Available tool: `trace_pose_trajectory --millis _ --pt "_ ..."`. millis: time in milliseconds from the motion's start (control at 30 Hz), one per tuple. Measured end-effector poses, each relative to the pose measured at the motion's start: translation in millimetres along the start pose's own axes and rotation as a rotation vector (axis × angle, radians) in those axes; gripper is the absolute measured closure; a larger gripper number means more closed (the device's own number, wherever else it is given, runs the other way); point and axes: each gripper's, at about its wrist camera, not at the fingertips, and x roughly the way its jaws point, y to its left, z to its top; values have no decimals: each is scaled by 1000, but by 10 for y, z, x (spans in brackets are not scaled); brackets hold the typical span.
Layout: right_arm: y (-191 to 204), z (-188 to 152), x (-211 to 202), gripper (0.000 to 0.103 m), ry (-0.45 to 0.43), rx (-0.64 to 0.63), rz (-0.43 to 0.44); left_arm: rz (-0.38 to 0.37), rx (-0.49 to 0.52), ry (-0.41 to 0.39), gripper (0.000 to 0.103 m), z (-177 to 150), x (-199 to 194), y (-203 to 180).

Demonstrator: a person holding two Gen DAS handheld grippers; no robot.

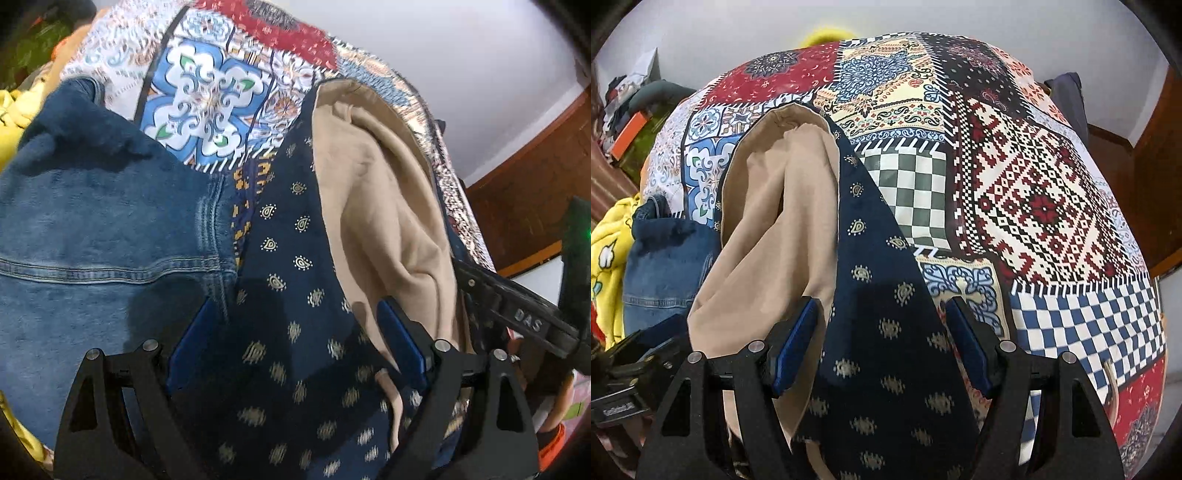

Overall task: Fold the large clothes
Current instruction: 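Grasp the beige hood with the left tool while the right tool grasps the hoodie shoulder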

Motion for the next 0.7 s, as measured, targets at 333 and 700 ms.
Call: trace_pose_trajectory --millis 333,700 --pt "-1 -21 -117 93 -49 -7 49 60 140 -32 94 -159 -95 -239" --pt "-7 -627 -1226 94 -176 -136 98 -20 282 -157 97 -621 -1277 -575"
